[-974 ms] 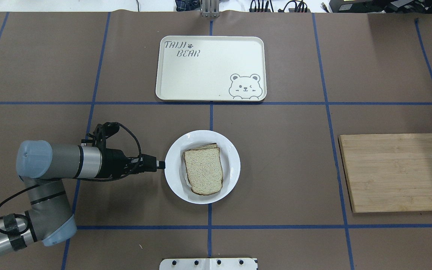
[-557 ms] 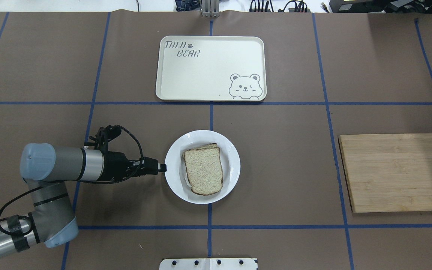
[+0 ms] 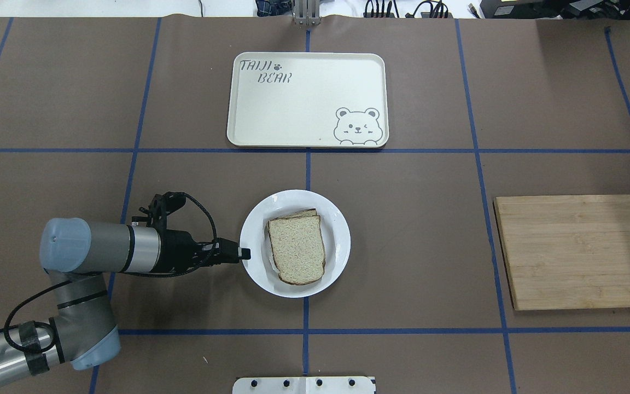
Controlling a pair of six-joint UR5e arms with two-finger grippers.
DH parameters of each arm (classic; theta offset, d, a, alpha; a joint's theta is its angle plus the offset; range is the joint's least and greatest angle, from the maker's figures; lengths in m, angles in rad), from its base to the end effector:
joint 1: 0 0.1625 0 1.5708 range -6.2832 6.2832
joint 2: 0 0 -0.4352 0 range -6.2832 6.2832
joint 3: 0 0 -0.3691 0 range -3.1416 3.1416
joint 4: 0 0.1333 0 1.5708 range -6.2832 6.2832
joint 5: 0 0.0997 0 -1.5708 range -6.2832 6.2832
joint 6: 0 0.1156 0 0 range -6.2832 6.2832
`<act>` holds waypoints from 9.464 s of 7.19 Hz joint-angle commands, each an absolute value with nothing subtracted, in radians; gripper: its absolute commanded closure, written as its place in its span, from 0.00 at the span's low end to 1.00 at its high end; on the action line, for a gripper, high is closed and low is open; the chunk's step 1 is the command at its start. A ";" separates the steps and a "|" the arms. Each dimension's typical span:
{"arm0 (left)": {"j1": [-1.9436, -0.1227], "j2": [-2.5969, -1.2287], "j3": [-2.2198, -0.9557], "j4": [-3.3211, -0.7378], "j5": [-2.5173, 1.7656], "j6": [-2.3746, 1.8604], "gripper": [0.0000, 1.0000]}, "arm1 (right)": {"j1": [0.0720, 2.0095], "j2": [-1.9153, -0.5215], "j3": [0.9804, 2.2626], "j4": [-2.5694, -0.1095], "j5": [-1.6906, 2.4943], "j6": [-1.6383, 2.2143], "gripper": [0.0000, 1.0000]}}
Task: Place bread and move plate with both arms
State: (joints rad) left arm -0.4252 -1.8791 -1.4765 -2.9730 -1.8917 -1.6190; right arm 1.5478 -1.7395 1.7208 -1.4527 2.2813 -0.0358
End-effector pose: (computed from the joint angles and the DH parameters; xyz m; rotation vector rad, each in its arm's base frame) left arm 0.5046 -0.3348 0.3942 0.0566 1.6139 -0.1065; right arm 0.0486 -0.4051 0.6757 0.0997 -0.7095 -0.0916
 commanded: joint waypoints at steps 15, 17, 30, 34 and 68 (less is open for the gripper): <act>-0.383 -1.927 -1.437 -3.097 -1.844 -1.881 1.00 | 1.548 -1.741 1.718 -1.447 2.273 -0.037 0.00; -0.385 -1.940 -1.442 -3.144 -1.766 -2.018 1.00 | 1.548 -1.741 1.709 -1.444 2.269 -0.037 0.00; -0.458 -2.307 -1.191 -2.705 -1.097 -2.299 1.00 | 1.546 -1.732 1.687 -1.442 2.269 -0.035 0.00; -0.485 -2.443 -0.969 -2.686 -1.103 -2.352 1.00 | 1.546 -1.732 1.686 -1.442 2.269 -0.035 0.00; -1.618 -1.450 -1.675 -1.588 -2.401 0.192 0.02 | 1.546 -1.681 1.667 -1.457 2.283 -0.035 0.00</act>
